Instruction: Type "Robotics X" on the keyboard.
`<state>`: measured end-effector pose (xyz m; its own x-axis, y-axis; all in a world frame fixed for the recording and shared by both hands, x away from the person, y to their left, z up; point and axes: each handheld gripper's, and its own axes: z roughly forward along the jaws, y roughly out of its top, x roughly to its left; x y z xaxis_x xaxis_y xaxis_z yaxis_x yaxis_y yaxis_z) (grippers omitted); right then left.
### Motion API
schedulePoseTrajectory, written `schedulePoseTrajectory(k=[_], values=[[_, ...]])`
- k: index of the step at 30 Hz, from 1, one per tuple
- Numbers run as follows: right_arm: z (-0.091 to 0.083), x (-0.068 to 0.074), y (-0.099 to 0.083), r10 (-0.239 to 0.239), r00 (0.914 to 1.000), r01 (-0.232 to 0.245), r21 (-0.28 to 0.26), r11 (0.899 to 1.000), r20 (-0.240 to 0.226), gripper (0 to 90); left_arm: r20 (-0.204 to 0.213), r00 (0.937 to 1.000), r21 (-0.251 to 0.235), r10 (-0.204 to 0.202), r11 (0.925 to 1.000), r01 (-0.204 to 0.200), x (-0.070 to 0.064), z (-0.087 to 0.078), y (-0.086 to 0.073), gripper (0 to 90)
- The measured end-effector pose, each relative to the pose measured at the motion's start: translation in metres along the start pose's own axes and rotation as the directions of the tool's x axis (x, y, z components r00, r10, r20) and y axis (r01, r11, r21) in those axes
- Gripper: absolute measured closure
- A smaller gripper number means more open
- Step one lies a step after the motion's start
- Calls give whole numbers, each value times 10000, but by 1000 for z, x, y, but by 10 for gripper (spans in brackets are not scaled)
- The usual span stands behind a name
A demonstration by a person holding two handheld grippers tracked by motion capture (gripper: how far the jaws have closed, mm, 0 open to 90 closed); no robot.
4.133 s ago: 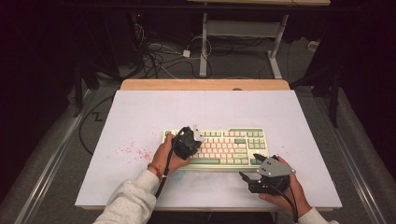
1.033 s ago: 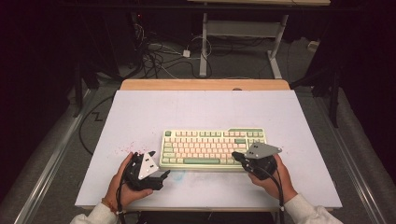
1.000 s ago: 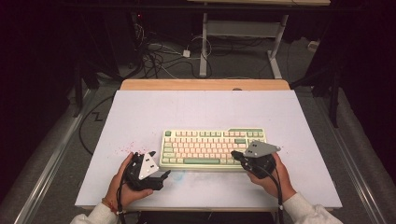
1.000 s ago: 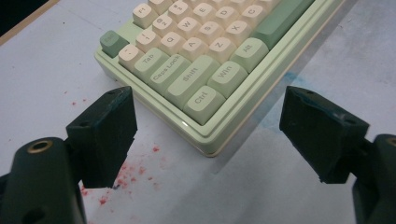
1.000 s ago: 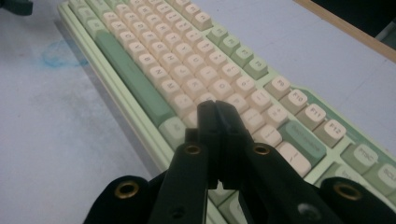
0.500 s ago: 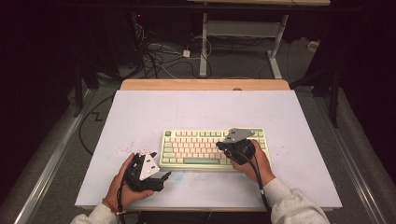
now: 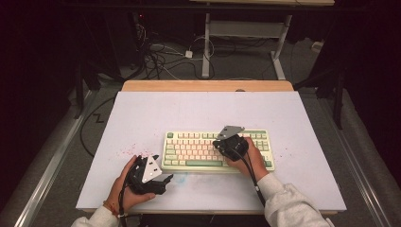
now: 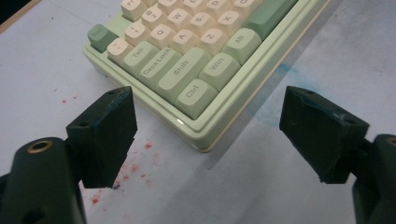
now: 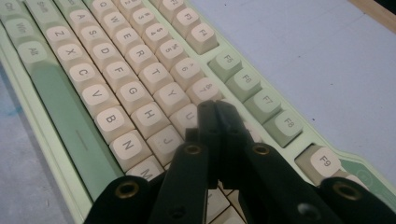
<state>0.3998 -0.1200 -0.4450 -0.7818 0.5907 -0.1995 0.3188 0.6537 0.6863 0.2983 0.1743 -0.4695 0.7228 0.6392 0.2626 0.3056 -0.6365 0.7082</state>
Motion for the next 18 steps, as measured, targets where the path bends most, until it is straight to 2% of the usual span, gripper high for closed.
schedulePoseTrajectory(k=[3,7,9,12,18], values=[[4,0,0,26,10000,-27,153,9999,27,900,14,10000,6,-24,10000,24,1,0,-1,177],[6,1,1,-211,9997,207,504,9985,80,900,1,10000,101,82,9999,-82,0,0,0,177],[4,1,1,-203,9998,200,316,9993,85,900,-63,9999,105,130,9999,-130,1,0,0,177],[-4,-2,1,59,9999,-58,-116,9999,108,900,-99,10000,58,13,10000,-12,3,-2,0,177],[-17,-4,-2,409,9991,-396,-766,9963,151,887,-141,9998,129,104,9999,-102,2,-1,0,177]])
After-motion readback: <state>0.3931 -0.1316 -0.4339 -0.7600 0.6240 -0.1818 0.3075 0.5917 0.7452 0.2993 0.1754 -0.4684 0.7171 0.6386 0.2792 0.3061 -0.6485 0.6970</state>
